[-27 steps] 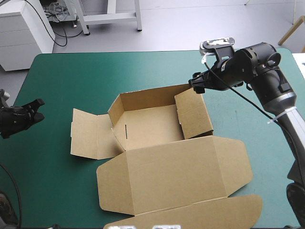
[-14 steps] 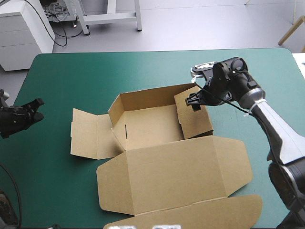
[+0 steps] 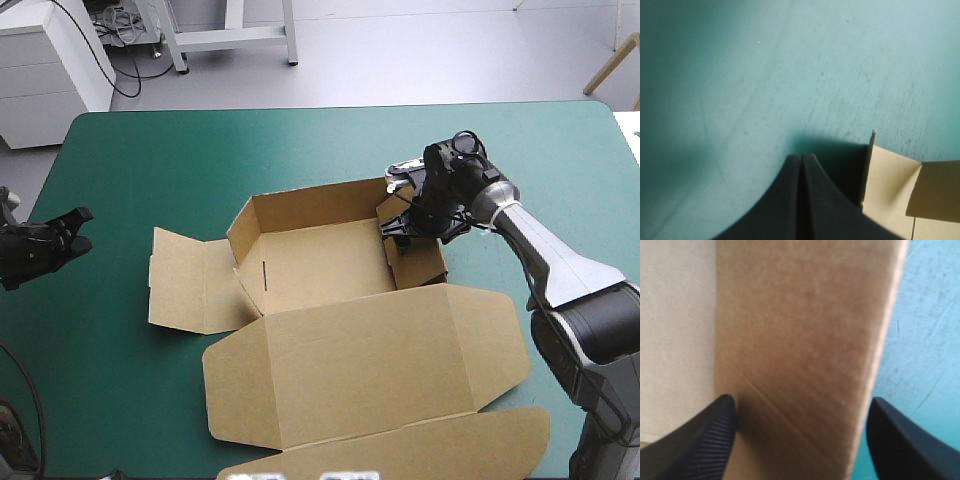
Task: Fold the box
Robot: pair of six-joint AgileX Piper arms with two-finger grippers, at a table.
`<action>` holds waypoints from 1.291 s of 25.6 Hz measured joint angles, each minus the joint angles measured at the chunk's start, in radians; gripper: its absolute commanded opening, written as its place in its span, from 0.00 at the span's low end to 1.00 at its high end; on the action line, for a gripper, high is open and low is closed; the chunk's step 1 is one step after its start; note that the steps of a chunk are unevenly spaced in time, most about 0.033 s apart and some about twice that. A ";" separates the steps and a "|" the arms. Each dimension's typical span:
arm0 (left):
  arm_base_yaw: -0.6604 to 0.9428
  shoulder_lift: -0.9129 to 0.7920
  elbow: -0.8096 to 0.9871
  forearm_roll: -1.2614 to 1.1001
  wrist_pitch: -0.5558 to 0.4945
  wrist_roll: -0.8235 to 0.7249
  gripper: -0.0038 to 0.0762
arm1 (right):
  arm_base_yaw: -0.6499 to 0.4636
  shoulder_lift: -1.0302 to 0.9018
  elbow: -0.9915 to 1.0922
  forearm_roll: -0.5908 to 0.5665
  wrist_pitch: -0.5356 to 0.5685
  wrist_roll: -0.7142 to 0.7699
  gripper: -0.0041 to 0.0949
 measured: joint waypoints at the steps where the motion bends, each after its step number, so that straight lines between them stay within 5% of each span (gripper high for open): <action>1: 0.000 0.000 0.000 0.002 0.008 0.001 0.04 | 0.000 0.000 0.000 0.006 0.000 -0.003 0.17; 2: 0.000 0.000 0.000 0.002 0.009 0.002 0.04 | 0.000 0.000 0.000 0.009 0.000 -0.010 0.03; 4: 0.000 0.000 0.000 0.001 0.011 0.003 0.04 | 0.000 0.000 0.000 0.005 0.000 -0.024 0.02; 12: 0.000 0.000 0.000 0.001 0.012 0.003 0.04 | 0.000 -0.051 -0.068 -0.002 0.006 -0.053 0.02; 25: 0.000 0.000 0.000 -0.009 0.032 0.026 0.04 | 0.000 -0.474 -0.178 -0.015 0.043 -0.086 0.02; 30: 0.000 0.000 0.000 -0.017 0.043 0.029 0.22 | 0.000 -0.521 -0.180 -0.015 0.043 -0.100 0.02; 33: 0.000 0.000 0.000 -0.017 0.063 0.030 0.49 | 0.000 -0.522 -0.180 -0.015 0.043 -0.105 0.02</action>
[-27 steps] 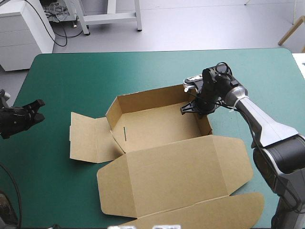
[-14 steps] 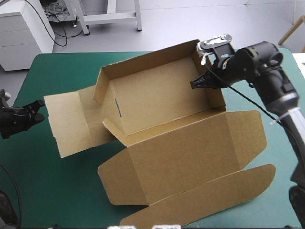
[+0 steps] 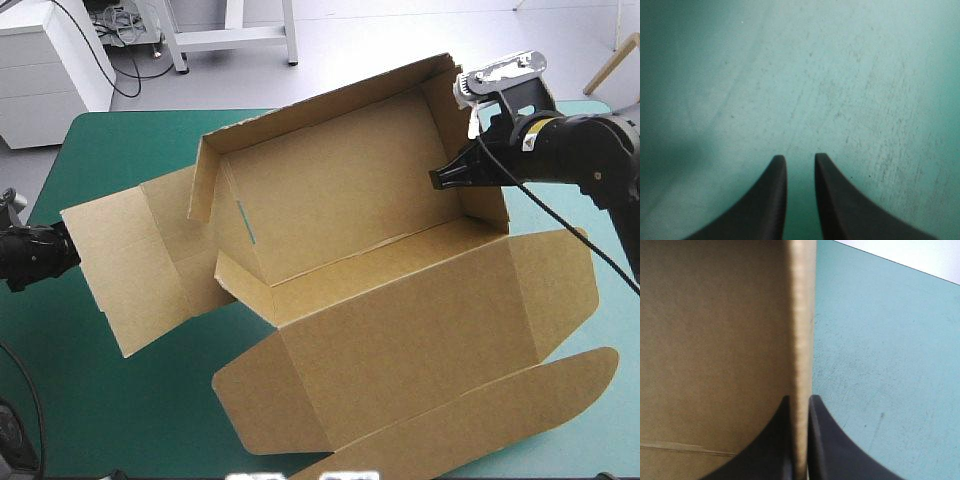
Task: Fold the box
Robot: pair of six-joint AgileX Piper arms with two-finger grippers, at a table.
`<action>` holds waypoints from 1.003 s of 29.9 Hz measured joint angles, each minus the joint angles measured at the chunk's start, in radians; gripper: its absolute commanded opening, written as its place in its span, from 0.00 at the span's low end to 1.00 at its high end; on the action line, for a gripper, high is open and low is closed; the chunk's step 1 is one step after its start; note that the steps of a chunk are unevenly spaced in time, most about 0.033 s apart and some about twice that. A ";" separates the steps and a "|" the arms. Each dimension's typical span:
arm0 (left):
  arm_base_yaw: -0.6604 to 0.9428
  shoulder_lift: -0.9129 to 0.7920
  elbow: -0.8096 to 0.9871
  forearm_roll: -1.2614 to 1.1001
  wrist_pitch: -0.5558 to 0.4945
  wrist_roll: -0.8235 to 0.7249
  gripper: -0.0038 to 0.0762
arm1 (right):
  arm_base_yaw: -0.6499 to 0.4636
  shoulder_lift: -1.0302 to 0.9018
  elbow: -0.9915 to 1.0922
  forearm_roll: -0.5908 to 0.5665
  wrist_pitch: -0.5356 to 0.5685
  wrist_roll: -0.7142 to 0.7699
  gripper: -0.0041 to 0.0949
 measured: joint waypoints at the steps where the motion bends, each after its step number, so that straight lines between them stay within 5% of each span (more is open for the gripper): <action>1: 0.000 0.001 0.000 0.000 0.009 0.000 0.60 | 0.000 0.000 0.000 0.000 0.000 -0.001 0.02; 5: 0.000 0.010 0.000 0.005 0.044 0.000 0.86 | 0.000 0.000 0.000 0.000 0.000 -0.008 0.02; 10: 0.001 0.055 0.000 -0.026 0.109 0.022 0.86 | 0.000 0.000 0.000 0.011 0.000 -0.007 0.02; 16: 0.001 0.099 0.000 -0.234 0.224 0.299 0.86 | 0.000 0.001 0.000 0.074 -0.004 -0.005 0.02; 30: -0.148 -0.008 0.000 -0.504 0.237 0.598 0.84 | 0.000 0.113 0.000 0.104 -0.120 0.037 0.02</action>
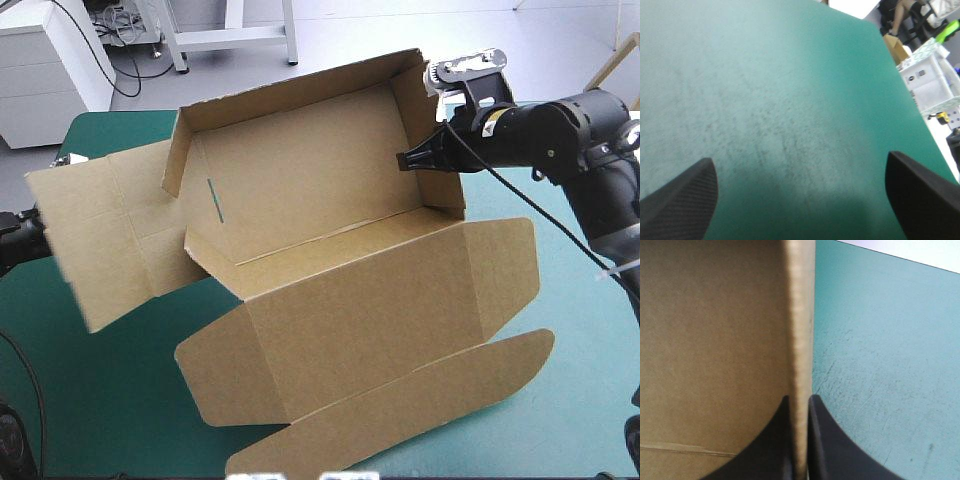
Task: Fold the box
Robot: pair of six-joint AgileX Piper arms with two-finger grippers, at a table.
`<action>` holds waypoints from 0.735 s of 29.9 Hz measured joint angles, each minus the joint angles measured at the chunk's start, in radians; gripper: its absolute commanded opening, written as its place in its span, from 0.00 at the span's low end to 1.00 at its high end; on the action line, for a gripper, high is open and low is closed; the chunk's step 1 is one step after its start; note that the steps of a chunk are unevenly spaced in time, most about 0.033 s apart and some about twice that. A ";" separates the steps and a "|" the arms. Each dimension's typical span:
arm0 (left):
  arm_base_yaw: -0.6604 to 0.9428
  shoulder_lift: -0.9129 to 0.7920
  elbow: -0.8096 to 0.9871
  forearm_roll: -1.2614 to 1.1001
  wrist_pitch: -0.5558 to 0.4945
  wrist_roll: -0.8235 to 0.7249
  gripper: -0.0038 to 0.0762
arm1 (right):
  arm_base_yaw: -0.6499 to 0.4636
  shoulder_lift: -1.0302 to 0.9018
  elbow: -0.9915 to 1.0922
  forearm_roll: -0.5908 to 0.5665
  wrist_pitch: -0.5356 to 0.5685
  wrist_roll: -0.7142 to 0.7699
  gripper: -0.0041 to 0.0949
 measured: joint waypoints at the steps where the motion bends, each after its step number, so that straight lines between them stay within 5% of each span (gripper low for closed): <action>1: -0.009 -0.012 0.000 -0.018 0.001 0.008 0.84 | 0.000 0.012 0.000 -0.004 -0.007 0.008 0.02; 22: -0.166 -0.137 0.002 -0.223 0.009 0.073 0.84 | 0.000 0.089 0.000 -0.084 -0.060 0.123 0.02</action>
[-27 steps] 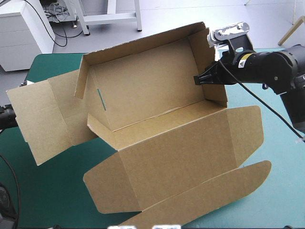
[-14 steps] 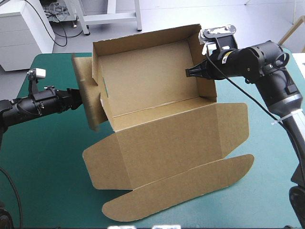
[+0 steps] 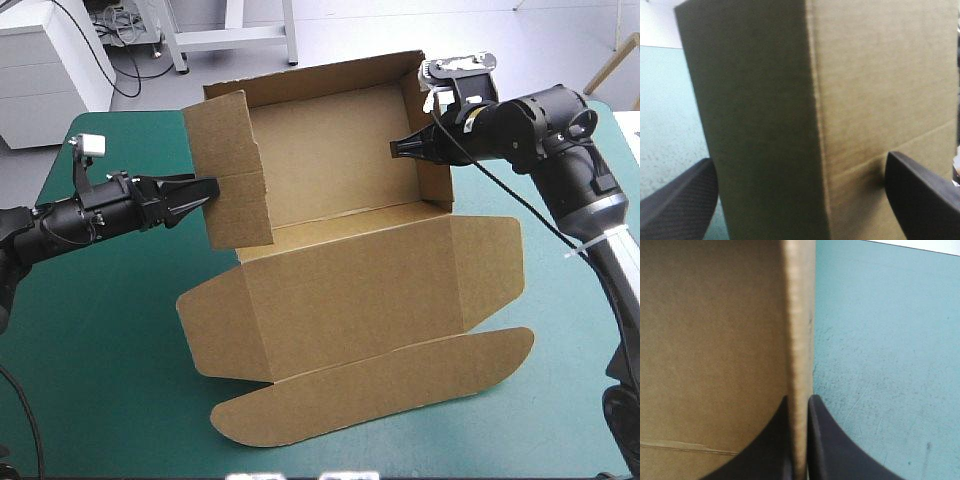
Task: Fold the box
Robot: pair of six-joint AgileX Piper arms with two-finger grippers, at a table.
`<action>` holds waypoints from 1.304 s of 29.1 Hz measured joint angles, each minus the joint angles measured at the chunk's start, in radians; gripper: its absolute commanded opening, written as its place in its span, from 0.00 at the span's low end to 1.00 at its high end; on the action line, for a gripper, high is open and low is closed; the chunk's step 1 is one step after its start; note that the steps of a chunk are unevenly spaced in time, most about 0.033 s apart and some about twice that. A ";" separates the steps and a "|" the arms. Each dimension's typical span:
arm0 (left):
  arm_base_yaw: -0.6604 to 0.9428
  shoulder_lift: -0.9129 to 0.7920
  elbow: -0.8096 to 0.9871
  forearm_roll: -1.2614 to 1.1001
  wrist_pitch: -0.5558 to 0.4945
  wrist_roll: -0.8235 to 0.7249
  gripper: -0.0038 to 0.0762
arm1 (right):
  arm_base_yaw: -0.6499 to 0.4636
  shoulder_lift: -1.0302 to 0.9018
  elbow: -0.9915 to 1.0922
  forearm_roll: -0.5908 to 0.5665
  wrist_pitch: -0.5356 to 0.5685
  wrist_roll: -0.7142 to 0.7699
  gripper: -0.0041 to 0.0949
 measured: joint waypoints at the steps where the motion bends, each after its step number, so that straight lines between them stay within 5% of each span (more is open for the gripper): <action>1: -0.007 0.000 0.000 -0.011 0.000 0.006 0.84 | 0.000 0.000 0.000 0.000 0.000 0.001 0.02; 15: -0.095 0.000 0.000 -0.045 -0.009 0.020 0.82 | 0.020 0.000 0.000 -0.020 -0.008 0.012 0.02; 19: -0.185 -0.015 -0.002 0.083 -0.119 -0.050 0.75 | 0.044 0.000 0.001 -0.087 -0.009 0.026 0.03; 27: -0.415 -0.037 -0.105 0.520 -0.430 -0.433 0.64 | 0.079 0.000 0.001 -0.170 -0.011 0.069 0.03; 30: -0.522 -0.037 -0.129 0.799 -0.529 -0.746 0.64 | 0.080 0.000 0.001 -0.174 -0.012 0.075 0.03; 38: -0.670 -0.029 -0.130 1.256 -0.576 -1.275 0.64 | 0.088 0.000 0.001 -0.165 -0.033 0.089 0.03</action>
